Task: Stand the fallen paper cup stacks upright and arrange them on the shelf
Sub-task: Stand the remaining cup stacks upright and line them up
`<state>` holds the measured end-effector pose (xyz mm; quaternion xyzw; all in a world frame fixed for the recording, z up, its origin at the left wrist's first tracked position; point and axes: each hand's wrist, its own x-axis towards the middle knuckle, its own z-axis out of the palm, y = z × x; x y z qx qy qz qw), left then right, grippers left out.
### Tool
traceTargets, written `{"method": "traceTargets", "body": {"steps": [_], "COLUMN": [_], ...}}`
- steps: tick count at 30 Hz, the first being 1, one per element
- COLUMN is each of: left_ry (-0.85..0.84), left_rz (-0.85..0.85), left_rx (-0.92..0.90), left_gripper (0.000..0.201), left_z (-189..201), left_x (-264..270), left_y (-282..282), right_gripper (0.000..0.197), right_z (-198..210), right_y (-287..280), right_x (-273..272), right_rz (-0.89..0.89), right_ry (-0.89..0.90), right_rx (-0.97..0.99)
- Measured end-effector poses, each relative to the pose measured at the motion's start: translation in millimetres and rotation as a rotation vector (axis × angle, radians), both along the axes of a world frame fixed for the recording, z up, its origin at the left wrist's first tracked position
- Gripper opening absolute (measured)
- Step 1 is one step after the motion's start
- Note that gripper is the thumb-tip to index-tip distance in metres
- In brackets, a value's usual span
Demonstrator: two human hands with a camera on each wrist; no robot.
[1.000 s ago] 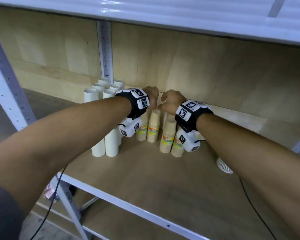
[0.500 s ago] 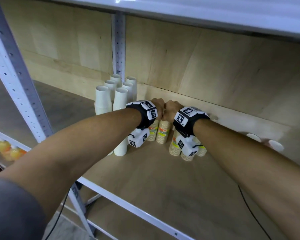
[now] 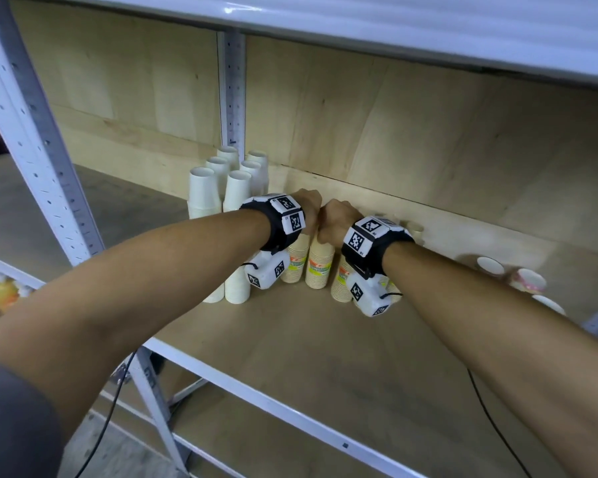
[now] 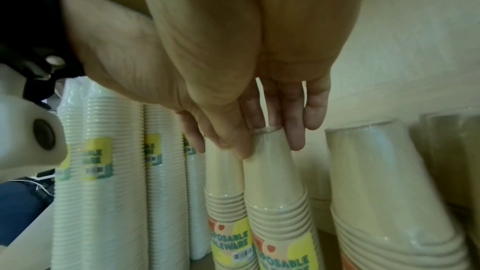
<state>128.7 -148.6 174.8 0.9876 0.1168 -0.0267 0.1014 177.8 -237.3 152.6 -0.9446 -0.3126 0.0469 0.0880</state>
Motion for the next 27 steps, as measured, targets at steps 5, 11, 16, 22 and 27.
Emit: {"method": "traceTargets", "body": {"steps": [5, 11, 16, 22, 27], "left_ry": [0.032, 0.065, 0.102, 0.103, 0.104], "left_rz": [-0.061, -0.076, -0.105, -0.196, -0.245], "left_rx": [-0.015, -0.007, -0.006, -0.052, -0.014], "left_gripper": [0.042, 0.024, 0.012, 0.010, 0.026], "left_z": [9, 17, 21, 21, 15], "left_x": [-20, -34, -38, -34, -27], "left_y": [-6, -31, -59, -93, -117], "right_gripper": [0.023, 0.034, 0.042, 0.034, 0.028], "right_z": [5, 17, 21, 20, 12], "right_y": [-14, -43, -77, -118, -147], "right_x": [-15, -30, -36, -31, -20], "right_rz": [0.005, -0.006, -0.061, -0.131, -0.208], "right_ry": [0.002, 0.028, 0.055, 0.062, 0.036], "right_rx": [-0.012, -0.065, -0.054, -0.098, -0.077]}}
